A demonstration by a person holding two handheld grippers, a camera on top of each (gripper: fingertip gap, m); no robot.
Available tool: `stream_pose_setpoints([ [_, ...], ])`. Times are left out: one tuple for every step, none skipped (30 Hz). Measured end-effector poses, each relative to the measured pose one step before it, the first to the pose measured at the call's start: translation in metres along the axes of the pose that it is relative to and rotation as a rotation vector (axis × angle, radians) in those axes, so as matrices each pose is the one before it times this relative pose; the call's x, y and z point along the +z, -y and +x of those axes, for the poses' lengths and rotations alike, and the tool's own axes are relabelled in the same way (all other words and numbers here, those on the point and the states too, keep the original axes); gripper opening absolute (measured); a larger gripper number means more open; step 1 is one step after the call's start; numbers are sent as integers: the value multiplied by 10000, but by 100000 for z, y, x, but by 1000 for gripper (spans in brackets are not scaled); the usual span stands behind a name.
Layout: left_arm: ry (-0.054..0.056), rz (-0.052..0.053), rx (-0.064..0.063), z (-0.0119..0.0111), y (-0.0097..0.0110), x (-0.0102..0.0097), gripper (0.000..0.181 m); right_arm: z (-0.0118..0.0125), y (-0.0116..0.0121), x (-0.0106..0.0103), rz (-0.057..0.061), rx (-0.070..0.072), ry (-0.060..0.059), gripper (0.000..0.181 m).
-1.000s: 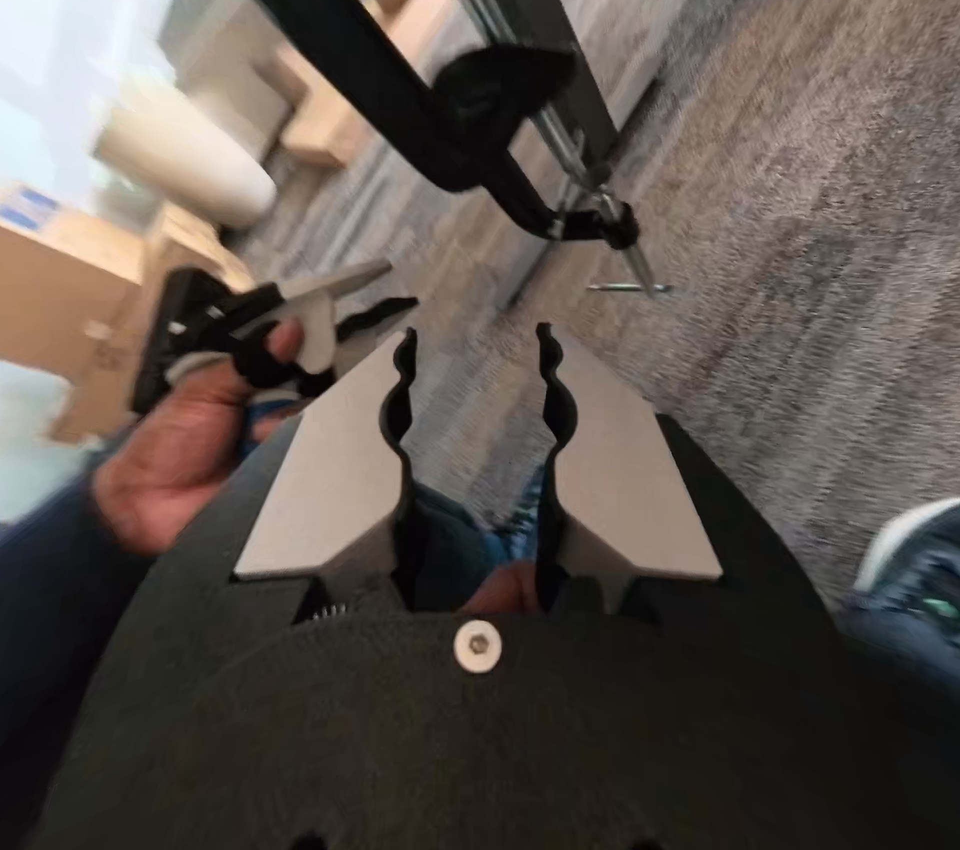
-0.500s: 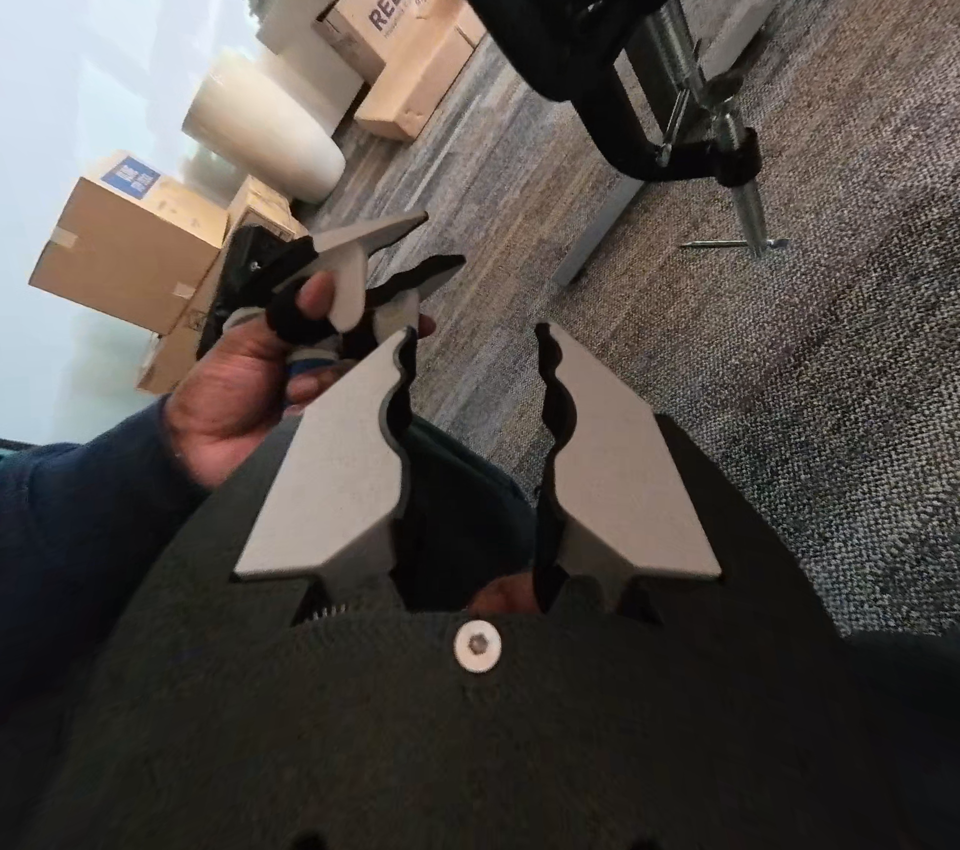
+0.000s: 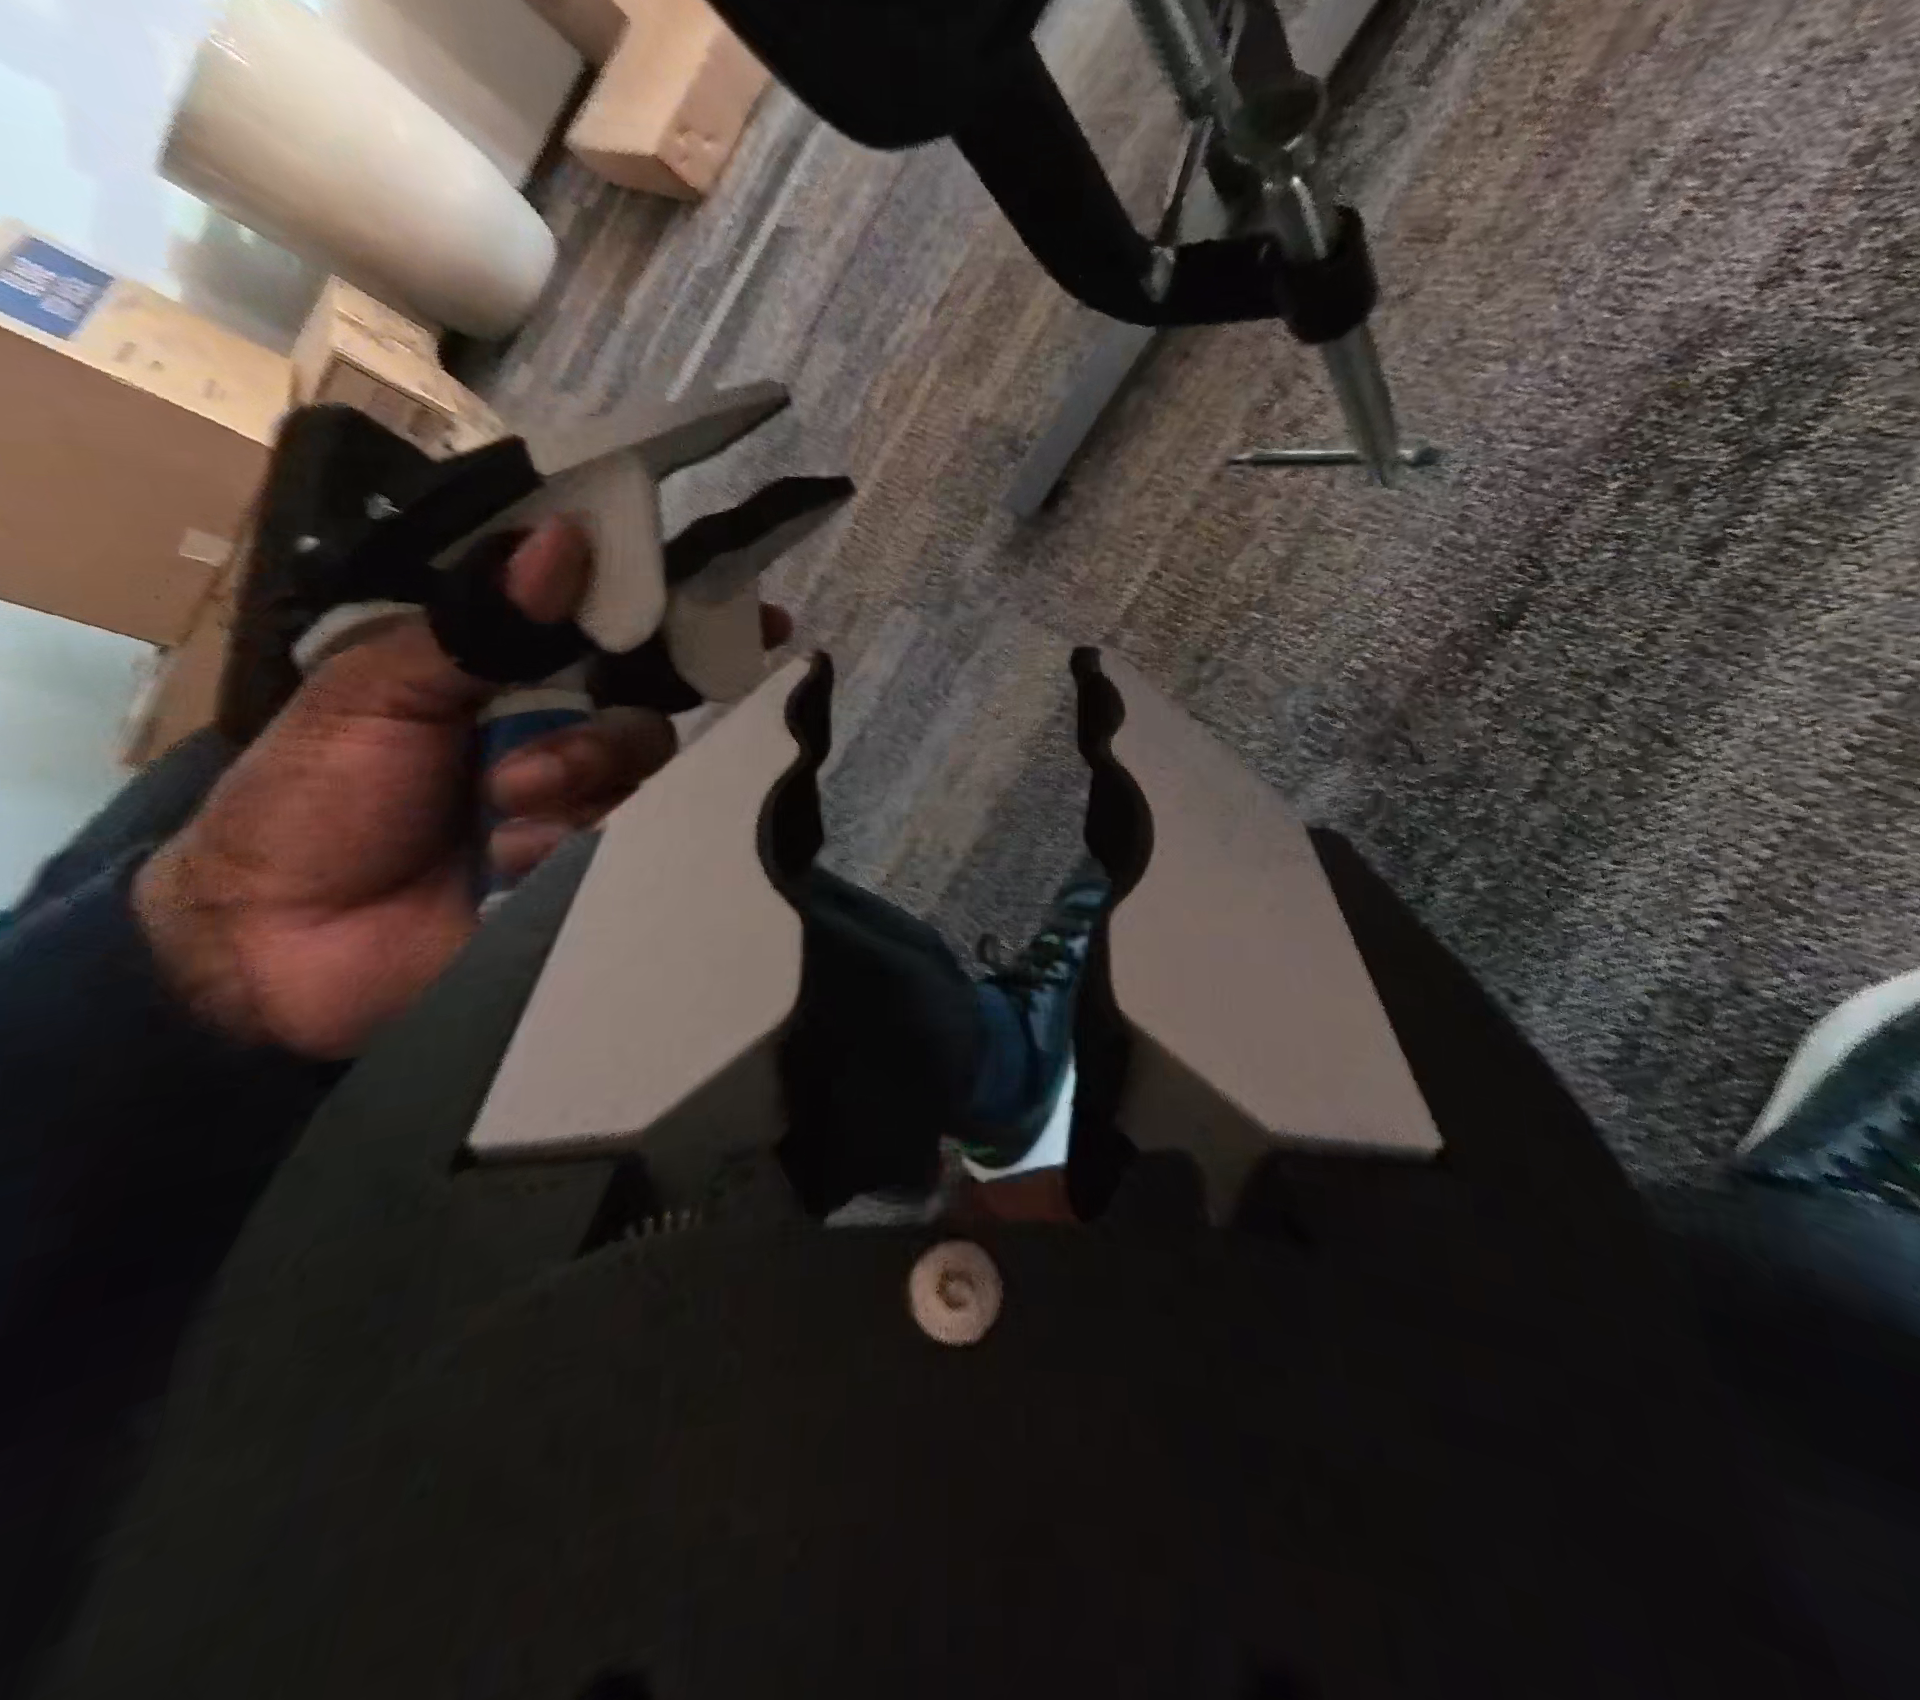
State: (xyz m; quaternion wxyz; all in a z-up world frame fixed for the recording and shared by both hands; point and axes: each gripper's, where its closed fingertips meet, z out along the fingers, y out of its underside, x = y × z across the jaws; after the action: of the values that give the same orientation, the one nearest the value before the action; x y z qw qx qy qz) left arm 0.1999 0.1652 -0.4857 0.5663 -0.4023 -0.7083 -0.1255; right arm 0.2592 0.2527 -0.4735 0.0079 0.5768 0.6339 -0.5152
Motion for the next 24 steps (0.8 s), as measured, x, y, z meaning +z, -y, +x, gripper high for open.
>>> stream_pose_setpoints([
  [195,86,211,-228,189,181,57,459,-40,228,-116,-186,-238,48],
  [165,64,242,-131,162,188,57,280,4,272,-92,-192,-220,48],
  [141,55,250,-56,153,206,57,280,31,246,-66,-178,-177,48],
  [124,52,246,-20,152,190,57,270,66,237,-48,-155,-150,49],
  [96,50,236,28,139,201,57,241,84,212,-33,-120,-141,49],
  [81,45,221,33,113,192,57,225,107,203,-10,-79,-128,49],
  [72,40,206,47,90,193,57,167,132,160,10,-43,-90,49],
  [62,16,180,32,31,173,57,119,151,149,18,-13,-64,49],
  [44,-8,144,50,-26,181,57,82,138,126,18,12,-44,49],
  [15,-26,104,60,-62,163,57,59,125,114,17,29,-23,49],
  [11,-32,74,52,-95,155,57,58,101,94,14,34,-15,49],
  [7,-23,65,41,-72,124,57,62,60,75,5,28,-19,49],
  [-1,-30,57,44,-94,103,57,66,13,71,-8,22,-23,50],
  [-5,-40,40,38,-86,74,57,80,-19,44,-12,18,-23,50],
  [-2,-27,23,35,-84,43,57,66,-28,32,-12,17,-26,50],
  [-6,-9,11,27,-48,2,55,65,-52,1,-15,18,-20,50],
  [-16,-5,-3,40,-28,-23,56,35,-59,-11,-14,18,-13,50],
  [-21,-4,-17,31,-23,-43,57,28,-54,-28,-6,17,-9,50],
  [-13,1,-21,27,-2,-66,57,18,-38,-40,1,11,-9,50],
  [0,11,-16,1,-5,-86,56,-2,-32,-54,8,6,-8,50],
  [-2,11,-13,3,23,-99,56,4,-38,-46,2,5,-6,50],
  [-3,11,-14,1,22,-111,56,-11,-39,-32,-2,6,-6,50],
  [-6,14,-16,-1,32,-115,56,-13,-58,-34,-5,5,-2,50],
  [-3,9,-21,-10,20,-114,56,-34,-58,-20,-9,3,4,50],
])
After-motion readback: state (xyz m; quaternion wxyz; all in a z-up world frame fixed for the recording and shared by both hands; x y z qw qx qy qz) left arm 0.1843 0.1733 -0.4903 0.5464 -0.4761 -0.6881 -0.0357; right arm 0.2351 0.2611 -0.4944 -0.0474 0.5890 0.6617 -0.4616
